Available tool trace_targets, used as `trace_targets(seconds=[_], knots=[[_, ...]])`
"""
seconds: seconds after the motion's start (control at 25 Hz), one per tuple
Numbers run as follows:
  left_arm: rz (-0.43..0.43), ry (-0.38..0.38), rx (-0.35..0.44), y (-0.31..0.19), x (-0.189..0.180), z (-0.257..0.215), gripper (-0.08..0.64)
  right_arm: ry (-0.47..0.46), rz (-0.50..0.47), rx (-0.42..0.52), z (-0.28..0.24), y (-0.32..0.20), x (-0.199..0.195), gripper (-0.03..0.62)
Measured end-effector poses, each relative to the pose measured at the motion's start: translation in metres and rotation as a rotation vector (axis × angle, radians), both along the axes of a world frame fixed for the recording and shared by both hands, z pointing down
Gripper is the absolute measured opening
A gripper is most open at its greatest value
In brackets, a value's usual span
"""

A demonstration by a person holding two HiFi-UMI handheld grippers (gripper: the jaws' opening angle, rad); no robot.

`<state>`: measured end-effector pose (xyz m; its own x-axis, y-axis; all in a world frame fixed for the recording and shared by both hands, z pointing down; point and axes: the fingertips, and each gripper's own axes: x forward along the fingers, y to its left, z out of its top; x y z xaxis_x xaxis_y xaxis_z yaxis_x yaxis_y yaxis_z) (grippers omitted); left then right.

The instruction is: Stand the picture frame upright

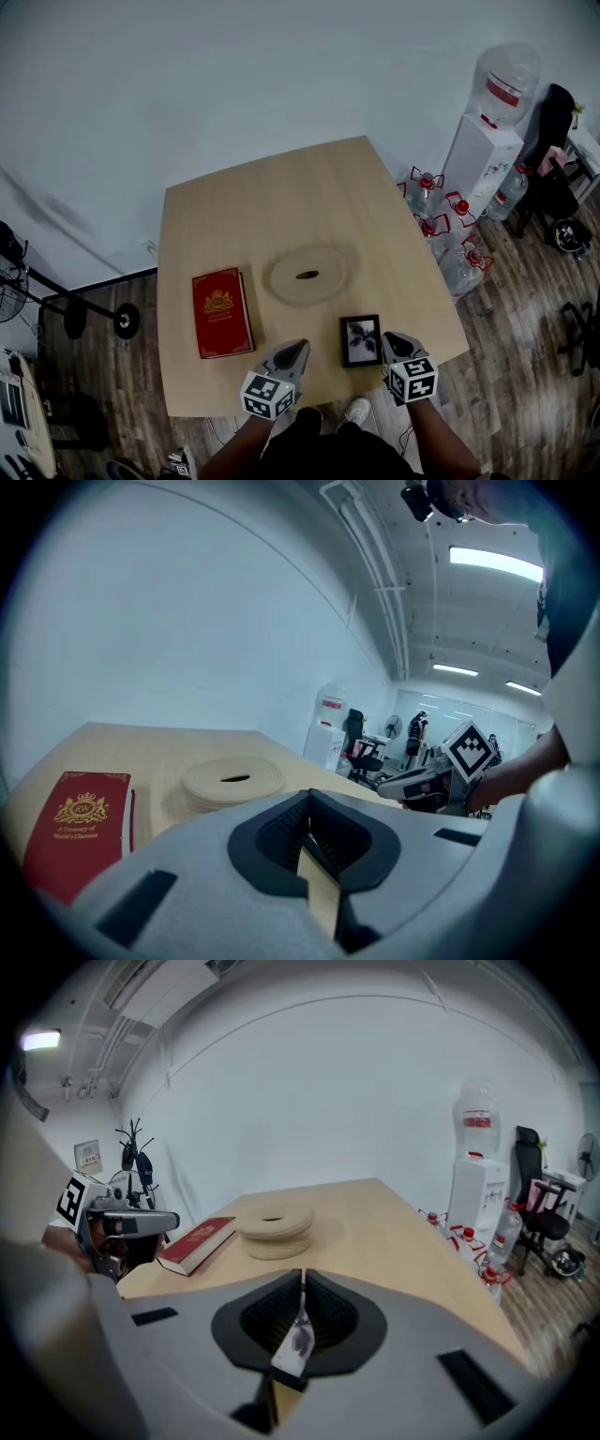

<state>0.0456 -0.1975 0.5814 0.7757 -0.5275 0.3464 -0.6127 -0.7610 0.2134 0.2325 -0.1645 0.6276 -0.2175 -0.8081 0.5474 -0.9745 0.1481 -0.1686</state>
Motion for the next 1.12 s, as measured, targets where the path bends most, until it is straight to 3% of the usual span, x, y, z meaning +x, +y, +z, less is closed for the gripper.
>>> trace_targets(seconds=[0.12, 0.28, 0.52, 1.12], knots=[[0.000, -0.002, -0.020, -0.002, -0.005, 0.007, 0.003, -0.005, -0.003, -0.086, 0.028, -0.004, -0.003, 0.014], [0.014, -0.012, -0.037, 0.003, -0.011, 0.016, 0.003, -0.031, 0.012, -0.188, 0.067, -0.006, -0.002, 0.106], [0.001, -0.027, -0.053, 0.005, -0.025, 0.024, 0.003, -0.032, 0.034, -0.301, 0.109, -0.011, 0.006, 0.112], [-0.021, -0.025, -0.068, 0.003, -0.038, 0.030, 0.003, -0.023, 0.033, -0.390, 0.131, -0.011, 0.001, 0.112]])
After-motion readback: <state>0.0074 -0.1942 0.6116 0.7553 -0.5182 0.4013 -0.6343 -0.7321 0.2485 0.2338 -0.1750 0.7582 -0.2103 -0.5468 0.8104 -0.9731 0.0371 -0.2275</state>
